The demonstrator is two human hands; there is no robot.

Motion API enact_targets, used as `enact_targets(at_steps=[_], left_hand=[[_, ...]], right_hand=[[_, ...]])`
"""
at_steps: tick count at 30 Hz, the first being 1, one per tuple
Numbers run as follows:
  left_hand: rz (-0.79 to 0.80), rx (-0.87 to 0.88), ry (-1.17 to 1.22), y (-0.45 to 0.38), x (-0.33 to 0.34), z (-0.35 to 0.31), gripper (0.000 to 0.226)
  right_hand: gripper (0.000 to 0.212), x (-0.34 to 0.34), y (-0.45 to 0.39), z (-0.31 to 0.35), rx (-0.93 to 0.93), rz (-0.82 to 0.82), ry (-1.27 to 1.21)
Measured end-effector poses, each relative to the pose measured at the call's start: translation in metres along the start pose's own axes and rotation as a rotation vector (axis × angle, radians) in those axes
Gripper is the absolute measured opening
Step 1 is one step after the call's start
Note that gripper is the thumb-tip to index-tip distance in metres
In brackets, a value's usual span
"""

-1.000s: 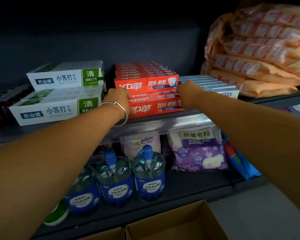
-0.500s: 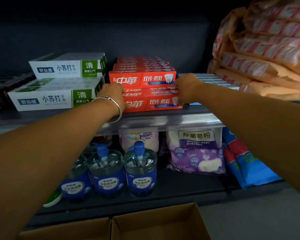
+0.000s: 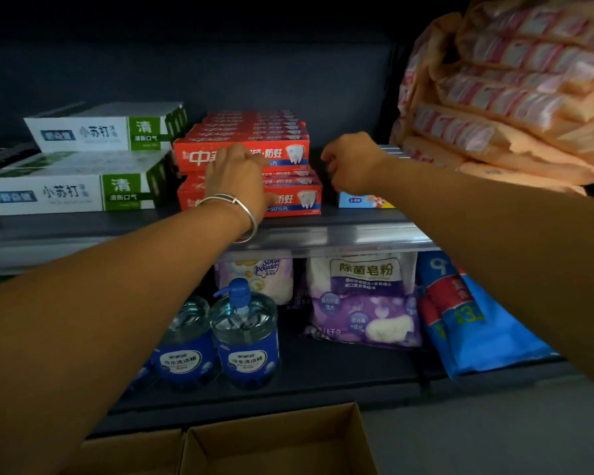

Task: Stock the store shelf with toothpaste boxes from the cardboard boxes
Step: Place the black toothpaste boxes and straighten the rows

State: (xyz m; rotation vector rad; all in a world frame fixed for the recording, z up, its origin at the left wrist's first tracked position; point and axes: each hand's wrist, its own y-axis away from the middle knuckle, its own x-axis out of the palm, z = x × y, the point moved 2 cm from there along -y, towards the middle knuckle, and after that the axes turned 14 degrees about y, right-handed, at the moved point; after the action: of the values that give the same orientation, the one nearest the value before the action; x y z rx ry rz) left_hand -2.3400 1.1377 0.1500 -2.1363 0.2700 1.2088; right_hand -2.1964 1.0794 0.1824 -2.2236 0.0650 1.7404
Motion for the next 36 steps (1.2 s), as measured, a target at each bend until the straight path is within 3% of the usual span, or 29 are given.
enact_targets(at_steps=[3,10,17,20,29,36], left_hand=[[0.019,0.069,0.049,-0.005,0.008,-0.015,0.058],[0.090,0.158,0.042,-0.017,0.025,-0.050,0.051],[0.214,0.136,-0.135,-0.044,0.053,-0.086,0.060],[0.294,0.101,-0.231,-0.056,0.061,-0.095,0.060],[0.485,0.051,-0.310,-0.075,0.064,-0.097,0.062],[0.496,0.023,-0.242,-0.077,0.065,-0.099,0.063]], right_hand=[[0.036,-0.006,0.005,-0.013,0.052,-0.084,-0.155],[0.040,-0.007,0.017,-0.047,0.113,-0.089,-0.094],[0.041,0.013,0.014,-0.110,0.045,0.144,0.262],[0.054,0.022,0.009,-0.127,0.054,0.252,0.351],[0.063,0.032,-0.016,-0.144,0.064,0.354,0.204],[0.065,0.036,-0.019,-0.149,0.060,0.306,0.173]])
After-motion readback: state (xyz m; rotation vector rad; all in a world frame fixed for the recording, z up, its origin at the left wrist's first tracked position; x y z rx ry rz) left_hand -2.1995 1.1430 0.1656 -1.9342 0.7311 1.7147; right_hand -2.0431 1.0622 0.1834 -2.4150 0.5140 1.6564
